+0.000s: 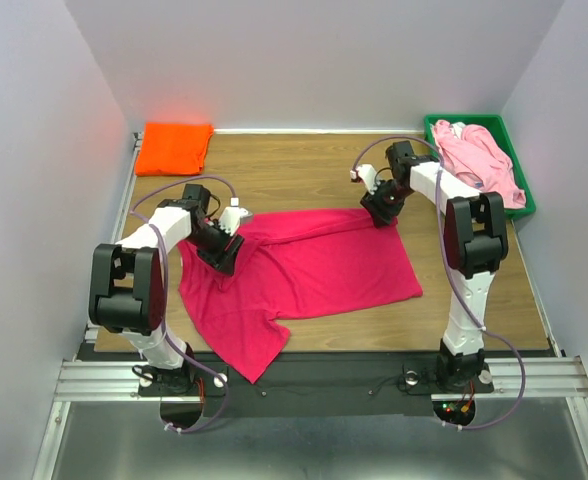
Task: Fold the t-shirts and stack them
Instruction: Fold the tshirt
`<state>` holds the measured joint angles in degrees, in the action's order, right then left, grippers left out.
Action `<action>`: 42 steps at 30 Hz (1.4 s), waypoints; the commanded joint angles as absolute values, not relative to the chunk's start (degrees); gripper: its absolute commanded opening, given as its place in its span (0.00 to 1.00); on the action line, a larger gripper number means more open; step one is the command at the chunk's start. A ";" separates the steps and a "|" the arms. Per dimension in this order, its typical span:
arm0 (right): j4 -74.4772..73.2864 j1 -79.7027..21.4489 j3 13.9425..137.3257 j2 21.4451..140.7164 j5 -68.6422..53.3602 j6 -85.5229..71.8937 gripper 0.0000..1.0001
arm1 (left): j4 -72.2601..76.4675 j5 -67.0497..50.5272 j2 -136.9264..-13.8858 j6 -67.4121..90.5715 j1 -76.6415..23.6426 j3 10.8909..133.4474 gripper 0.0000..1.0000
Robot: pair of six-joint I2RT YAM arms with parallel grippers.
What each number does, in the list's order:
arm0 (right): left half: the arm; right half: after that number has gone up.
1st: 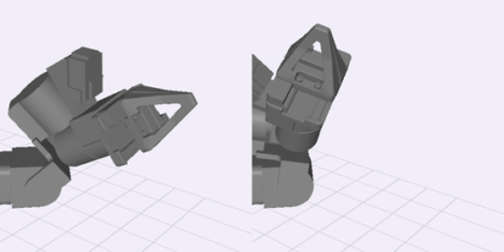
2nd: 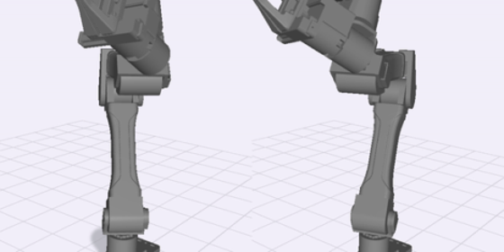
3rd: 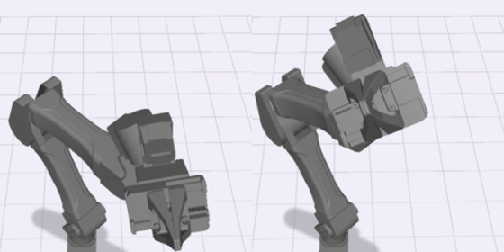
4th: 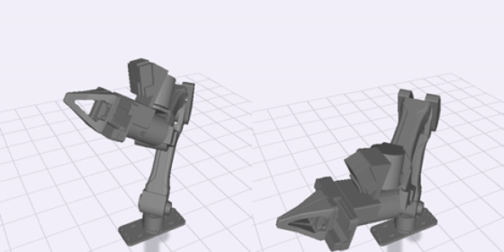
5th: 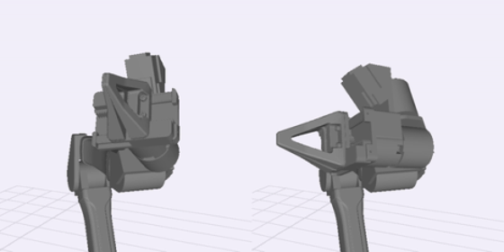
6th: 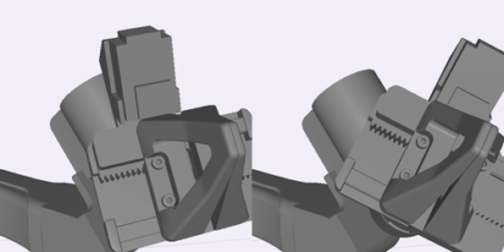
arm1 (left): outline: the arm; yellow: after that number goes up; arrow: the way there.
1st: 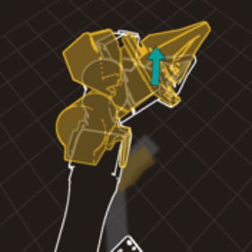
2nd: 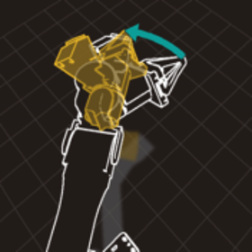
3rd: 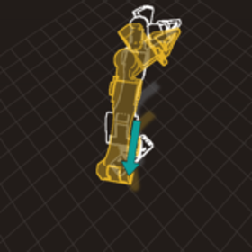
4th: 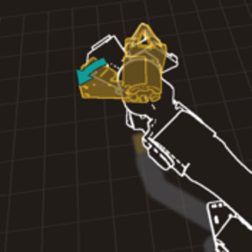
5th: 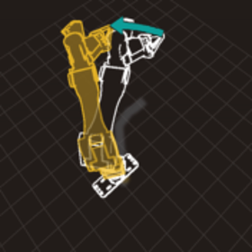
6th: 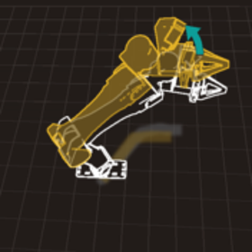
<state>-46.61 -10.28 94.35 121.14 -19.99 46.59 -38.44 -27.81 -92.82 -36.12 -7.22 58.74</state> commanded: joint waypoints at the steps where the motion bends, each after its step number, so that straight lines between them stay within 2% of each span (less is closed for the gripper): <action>1: -47.37 -9.93 94.66 120.67 -17.58 48.95 0.56 | -39.64 -25.40 -92.98 -35.42 -8.35 58.01 0.59; 12: -47.37 -9.93 94.39 119.36 -17.05 49.40 0.54 | -38.50 -22.59 -96.76 -33.40 -9.58 57.83 0.56; 15: -47.63 -9.84 95.10 118.92 -16.79 49.22 0.54 | -39.28 -23.38 -97.21 -34.10 -9.84 58.01 0.50; 19: -47.72 -9.84 95.89 118.30 -15.82 49.39 0.54 | -41.31 -25.92 -95.28 -35.24 -9.84 59.58 0.38; 22: -47.81 -9.93 96.06 118.21 -15.21 49.74 0.54 | -42.71 -27.15 -93.79 -35.59 -9.84 60.99 0.35; 40: -49.22 -9.14 97.73 119.44 -14.85 50.97 0.52 | -41.22 -29.00 -97.38 -35.16 -10.20 62.67 0.35; 42: -49.57 -9.14 97.82 119.53 -14.94 51.33 0.51 | -40.87 -29.09 -97.82 -34.98 -10.28 62.75 0.31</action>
